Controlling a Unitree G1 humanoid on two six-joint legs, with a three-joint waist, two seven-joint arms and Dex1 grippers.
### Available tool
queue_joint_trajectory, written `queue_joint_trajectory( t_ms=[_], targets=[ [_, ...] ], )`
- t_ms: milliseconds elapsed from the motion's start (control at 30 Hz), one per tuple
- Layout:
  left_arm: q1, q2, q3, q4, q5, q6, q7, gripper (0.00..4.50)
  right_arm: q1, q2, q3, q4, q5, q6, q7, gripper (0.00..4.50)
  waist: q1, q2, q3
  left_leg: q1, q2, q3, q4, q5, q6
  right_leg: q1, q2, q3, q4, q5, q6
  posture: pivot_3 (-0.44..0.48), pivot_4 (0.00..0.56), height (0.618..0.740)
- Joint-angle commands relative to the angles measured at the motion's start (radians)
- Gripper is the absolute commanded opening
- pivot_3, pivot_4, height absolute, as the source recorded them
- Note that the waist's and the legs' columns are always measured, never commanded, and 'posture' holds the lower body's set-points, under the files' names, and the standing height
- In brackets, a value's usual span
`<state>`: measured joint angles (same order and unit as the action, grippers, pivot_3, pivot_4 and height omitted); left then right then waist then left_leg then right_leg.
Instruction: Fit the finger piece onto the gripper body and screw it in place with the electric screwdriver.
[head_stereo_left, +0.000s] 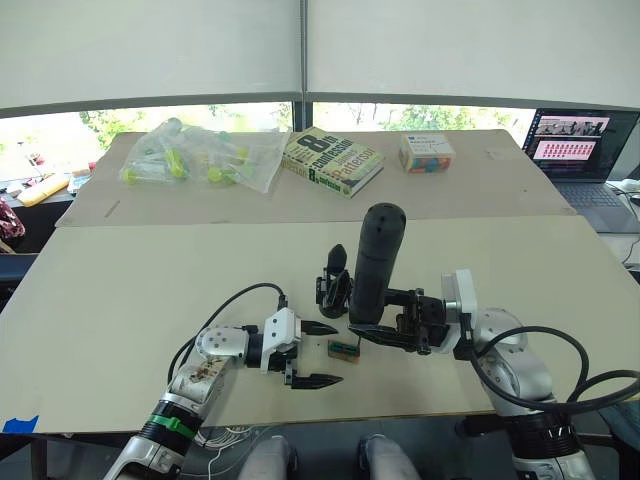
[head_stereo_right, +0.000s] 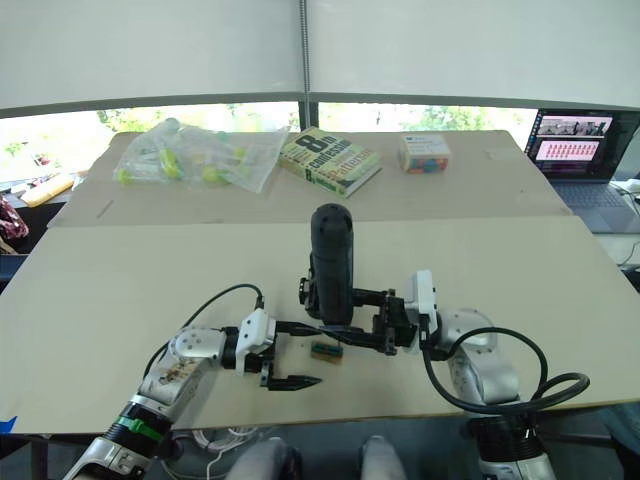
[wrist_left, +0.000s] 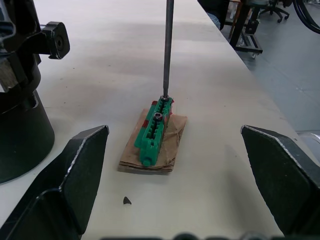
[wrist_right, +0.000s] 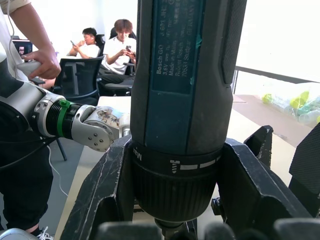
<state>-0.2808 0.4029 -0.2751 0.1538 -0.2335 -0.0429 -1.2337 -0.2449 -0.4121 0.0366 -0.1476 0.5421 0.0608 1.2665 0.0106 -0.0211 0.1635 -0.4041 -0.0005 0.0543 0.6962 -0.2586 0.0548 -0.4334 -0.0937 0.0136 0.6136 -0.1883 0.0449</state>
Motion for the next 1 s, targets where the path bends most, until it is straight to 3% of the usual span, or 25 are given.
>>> queue_joint_trajectory(
  t_ms=[33, 600, 1000],
  targets=[
    [0.019, 0.005, -0.017, 0.003, 0.009, 0.005, -0.002, 4.50, -0.006, -0.010, 0.002, -0.021, 0.013, -0.018, 0.012, 1.96, 0.000, 0.000, 0.000, 0.000, 0.000, 0.000, 0.000, 0.000, 0.000, 0.000, 0.000, 0.000, 0.000, 0.000, 0.000, 0.000, 0.150, 0.740],
    [0.021, 0.000, -0.010, 0.042, 0.007, -0.034, -0.005, 4.50, 0.000, -0.006, 0.022, -0.006, -0.015, -0.073, 0.010, 1.96, -0.001, 0.000, -0.001, 0.007, 0.001, 0.000, -0.001, 0.000, 0.000, 0.007, 0.000, 0.000, -0.002, 0.000, 0.000, 0.000, 0.150, 0.740],
    [0.024, 0.013, 0.031, 0.021, -0.042, -0.055, -0.022, 4.50, -0.030, -0.039, -0.013, -0.082, 0.062, 0.002, -0.024, 1.96, -0.003, 0.000, -0.001, 0.006, 0.001, -0.001, -0.001, 0.000, 0.000, 0.006, 0.000, 0.000, -0.002, 0.000, 0.000, 0.000, 0.150, 0.740]
  ],
)
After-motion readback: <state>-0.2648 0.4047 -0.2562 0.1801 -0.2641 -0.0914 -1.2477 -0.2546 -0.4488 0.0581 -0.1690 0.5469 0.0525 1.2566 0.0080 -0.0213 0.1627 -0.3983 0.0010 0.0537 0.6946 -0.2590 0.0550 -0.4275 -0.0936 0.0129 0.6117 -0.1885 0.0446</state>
